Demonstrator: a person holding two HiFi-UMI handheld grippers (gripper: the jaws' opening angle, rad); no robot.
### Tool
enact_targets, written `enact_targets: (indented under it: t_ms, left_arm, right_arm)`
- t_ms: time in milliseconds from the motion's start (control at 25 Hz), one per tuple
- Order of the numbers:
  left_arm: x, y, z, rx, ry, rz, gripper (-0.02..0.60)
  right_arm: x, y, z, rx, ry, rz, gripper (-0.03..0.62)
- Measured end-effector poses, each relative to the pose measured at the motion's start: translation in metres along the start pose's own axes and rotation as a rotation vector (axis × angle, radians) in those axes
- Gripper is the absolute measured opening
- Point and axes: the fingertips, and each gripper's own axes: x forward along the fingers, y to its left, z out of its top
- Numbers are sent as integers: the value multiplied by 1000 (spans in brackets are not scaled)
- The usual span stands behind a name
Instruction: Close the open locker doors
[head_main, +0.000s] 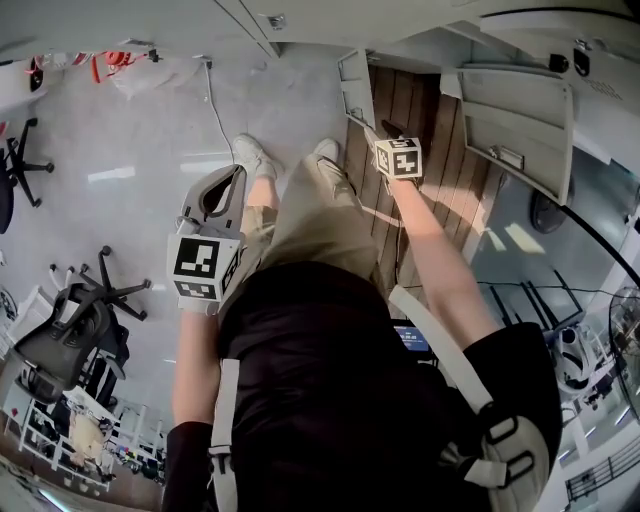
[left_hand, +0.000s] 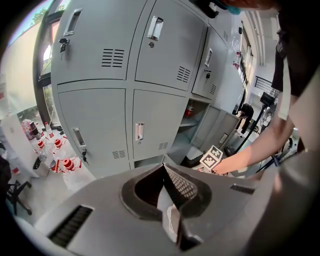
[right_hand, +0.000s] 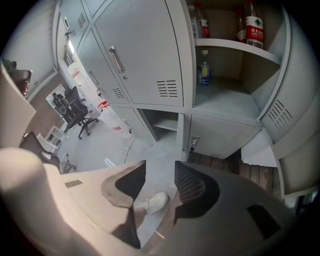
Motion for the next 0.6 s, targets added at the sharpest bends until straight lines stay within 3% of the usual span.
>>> enact_targets:
  t_ms: [600]
  left_arm:
    - [4,15,-41,-29,80,-3,8]
  right_arm:
    - [64,-27,-37,49,122,-61,178]
